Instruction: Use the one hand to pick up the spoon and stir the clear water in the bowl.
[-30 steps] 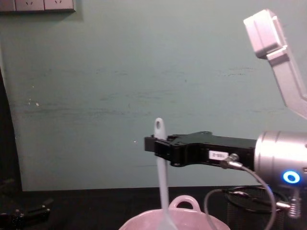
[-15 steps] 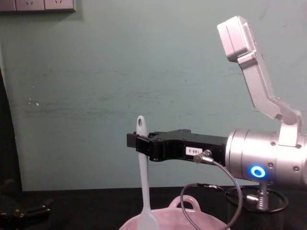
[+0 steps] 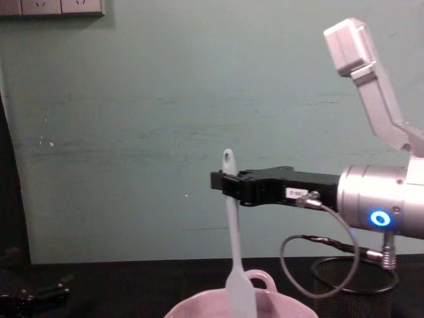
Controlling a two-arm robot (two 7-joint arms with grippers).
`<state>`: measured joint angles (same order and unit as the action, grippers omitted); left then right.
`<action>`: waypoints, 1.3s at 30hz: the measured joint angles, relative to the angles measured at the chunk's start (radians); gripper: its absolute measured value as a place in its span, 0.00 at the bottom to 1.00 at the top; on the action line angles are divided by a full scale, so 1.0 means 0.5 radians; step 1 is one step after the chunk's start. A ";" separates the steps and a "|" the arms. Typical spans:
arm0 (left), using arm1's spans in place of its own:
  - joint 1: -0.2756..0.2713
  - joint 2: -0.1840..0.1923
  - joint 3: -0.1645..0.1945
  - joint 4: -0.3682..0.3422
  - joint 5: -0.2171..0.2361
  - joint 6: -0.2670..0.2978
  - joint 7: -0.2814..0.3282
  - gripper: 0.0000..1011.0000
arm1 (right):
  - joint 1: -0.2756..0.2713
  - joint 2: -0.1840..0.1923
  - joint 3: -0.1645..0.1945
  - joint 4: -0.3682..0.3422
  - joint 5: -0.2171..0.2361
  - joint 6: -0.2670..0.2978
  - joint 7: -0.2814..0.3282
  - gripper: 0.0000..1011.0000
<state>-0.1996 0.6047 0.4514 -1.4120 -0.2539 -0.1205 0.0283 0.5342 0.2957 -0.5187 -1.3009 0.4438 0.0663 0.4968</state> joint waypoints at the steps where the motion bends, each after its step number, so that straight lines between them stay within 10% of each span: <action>1: 0.000 0.000 0.000 0.000 0.000 0.000 0.000 1.00 | -0.006 0.009 0.007 -0.011 0.000 0.004 -0.003 0.11; 23: 0.000 0.000 0.000 0.000 0.000 0.000 0.000 1.00 | -0.242 0.122 0.029 -0.347 0.023 0.059 -0.039 0.11; 39: 0.000 0.000 0.000 0.000 0.000 0.000 0.000 1.00 | -0.087 -0.079 -0.067 -0.020 0.016 -0.038 0.027 0.11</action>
<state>-0.1996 0.6047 0.4514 -1.4120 -0.2539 -0.1205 0.0283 0.4909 0.2561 -0.5523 -1.3108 0.4517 0.0471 0.5105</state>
